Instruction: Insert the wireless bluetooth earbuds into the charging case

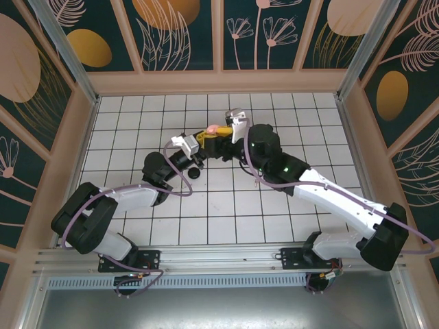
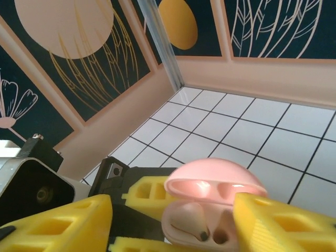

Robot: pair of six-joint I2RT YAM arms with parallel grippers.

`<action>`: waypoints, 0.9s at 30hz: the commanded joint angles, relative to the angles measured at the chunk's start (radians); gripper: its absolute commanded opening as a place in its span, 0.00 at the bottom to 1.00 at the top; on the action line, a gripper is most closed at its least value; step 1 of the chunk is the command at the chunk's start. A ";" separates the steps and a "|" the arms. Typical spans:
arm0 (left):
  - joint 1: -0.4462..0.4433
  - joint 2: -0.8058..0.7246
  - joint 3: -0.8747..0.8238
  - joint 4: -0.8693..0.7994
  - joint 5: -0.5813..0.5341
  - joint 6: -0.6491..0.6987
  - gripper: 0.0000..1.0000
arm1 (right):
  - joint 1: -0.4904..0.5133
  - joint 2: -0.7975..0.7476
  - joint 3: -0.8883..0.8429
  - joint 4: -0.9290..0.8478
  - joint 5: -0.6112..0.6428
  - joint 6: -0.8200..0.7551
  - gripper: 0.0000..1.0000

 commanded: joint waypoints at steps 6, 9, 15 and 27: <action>-0.004 -0.017 0.004 0.082 -0.025 -0.020 0.00 | -0.089 -0.161 0.071 -0.142 0.074 0.146 0.70; -0.004 -0.020 -0.004 0.091 -0.031 -0.024 0.00 | -0.160 -0.189 0.048 -0.218 0.091 0.210 0.70; -0.004 -0.035 -0.017 0.088 -0.032 -0.031 0.00 | -0.269 -0.148 -0.046 -0.382 0.085 0.280 0.69; -0.003 -0.089 -0.027 0.022 -0.032 -0.030 0.00 | -0.285 0.117 -0.240 -0.529 0.169 0.356 0.57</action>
